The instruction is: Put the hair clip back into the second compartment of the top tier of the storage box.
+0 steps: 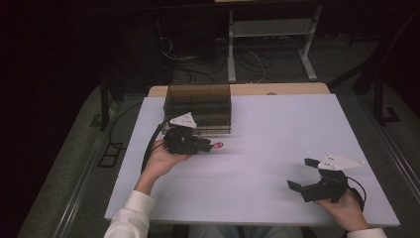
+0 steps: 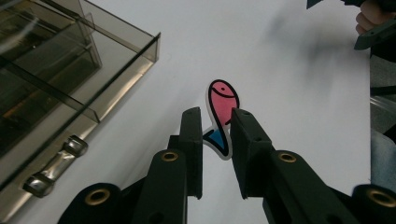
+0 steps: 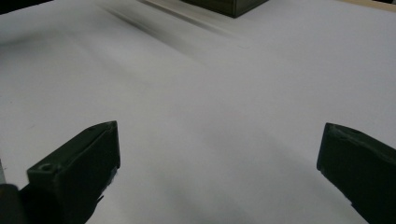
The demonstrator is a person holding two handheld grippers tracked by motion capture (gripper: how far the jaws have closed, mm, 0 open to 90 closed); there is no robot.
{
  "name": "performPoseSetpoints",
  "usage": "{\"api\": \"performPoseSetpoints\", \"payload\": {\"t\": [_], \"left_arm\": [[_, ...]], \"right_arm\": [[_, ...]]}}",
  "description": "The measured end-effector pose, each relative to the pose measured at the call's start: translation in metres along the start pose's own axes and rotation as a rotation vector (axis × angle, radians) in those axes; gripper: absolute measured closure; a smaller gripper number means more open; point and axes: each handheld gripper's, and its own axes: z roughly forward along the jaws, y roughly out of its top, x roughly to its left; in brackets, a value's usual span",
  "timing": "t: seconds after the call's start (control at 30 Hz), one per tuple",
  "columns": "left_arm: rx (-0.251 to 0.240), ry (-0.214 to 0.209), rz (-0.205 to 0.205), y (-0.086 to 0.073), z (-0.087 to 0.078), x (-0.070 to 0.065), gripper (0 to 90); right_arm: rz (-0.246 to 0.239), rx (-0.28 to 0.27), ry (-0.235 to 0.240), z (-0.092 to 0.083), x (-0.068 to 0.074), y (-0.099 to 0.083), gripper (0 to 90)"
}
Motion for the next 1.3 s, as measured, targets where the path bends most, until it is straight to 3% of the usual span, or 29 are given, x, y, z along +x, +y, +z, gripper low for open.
{"api": "performPoseSetpoints", "payload": {"t": [0.53,1.3], "left_arm": [[-0.003,0.038,0.016,0.020,-0.021,0.005,74.5],[-0.010,0.080,0.012,0.035,-0.035,0.015,74.5]], "right_arm": [[0.000,-0.004,-0.001,0.000,0.000,0.000,0.0],[0.000,-0.001,-0.001,0.000,0.000,0.000,0.0]]}}
